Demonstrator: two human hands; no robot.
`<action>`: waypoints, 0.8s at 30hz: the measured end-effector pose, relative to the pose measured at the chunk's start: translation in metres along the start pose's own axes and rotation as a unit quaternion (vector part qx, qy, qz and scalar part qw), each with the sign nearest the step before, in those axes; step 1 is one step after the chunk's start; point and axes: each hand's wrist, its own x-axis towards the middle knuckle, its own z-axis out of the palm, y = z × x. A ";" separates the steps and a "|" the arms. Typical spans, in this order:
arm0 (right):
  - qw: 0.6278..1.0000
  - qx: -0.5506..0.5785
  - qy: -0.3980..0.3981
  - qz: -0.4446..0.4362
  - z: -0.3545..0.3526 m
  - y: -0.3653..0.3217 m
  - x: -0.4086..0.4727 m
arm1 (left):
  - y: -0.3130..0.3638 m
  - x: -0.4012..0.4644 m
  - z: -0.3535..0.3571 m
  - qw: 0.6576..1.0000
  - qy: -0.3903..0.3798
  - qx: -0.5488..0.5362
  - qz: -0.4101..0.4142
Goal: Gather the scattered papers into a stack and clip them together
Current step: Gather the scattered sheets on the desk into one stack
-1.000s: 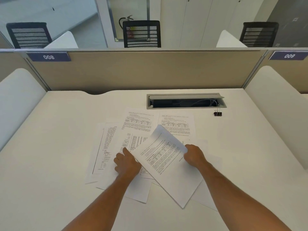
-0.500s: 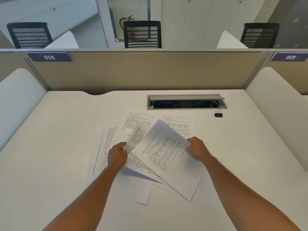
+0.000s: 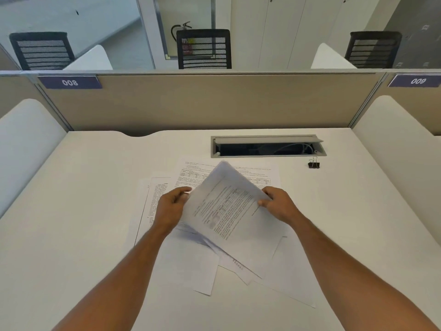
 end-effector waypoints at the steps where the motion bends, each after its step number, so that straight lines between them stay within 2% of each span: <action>1: 1.000 0.018 0.021 0.012 -0.001 0.003 0.000 | -0.004 0.002 -0.001 0.999 0.040 0.017 -0.017; 3: 0.993 0.083 0.066 0.057 -0.003 0.010 0.000 | -0.015 0.005 -0.005 0.989 0.088 0.094 -0.073; 4: 0.986 0.112 0.090 0.080 -0.003 0.014 -0.001 | -0.022 0.006 -0.006 0.980 0.088 0.147 -0.106; 8: 0.965 0.155 0.123 0.174 0.008 0.030 -0.008 | -0.035 -0.007 -0.003 0.910 -0.018 0.346 -0.230; 10: 0.960 0.153 0.121 0.199 0.019 0.035 -0.015 | -0.036 -0.016 0.001 0.892 -0.044 0.379 -0.243; 13: 0.957 0.145 0.121 0.218 0.032 0.038 -0.023 | -0.044 -0.023 0.006 0.876 -0.043 0.421 -0.230; 15: 0.957 0.137 0.123 0.226 0.039 0.037 -0.027 | -0.048 -0.024 0.006 0.878 -0.033 0.422 -0.221; 22: 0.951 0.173 0.119 0.228 0.041 0.040 -0.026 | -0.056 -0.019 -0.006 0.942 0.005 0.292 -0.166; 24: 0.946 0.208 0.110 0.221 0.041 0.038 -0.028 | -0.056 -0.020 -0.005 0.962 0.021 0.219 -0.165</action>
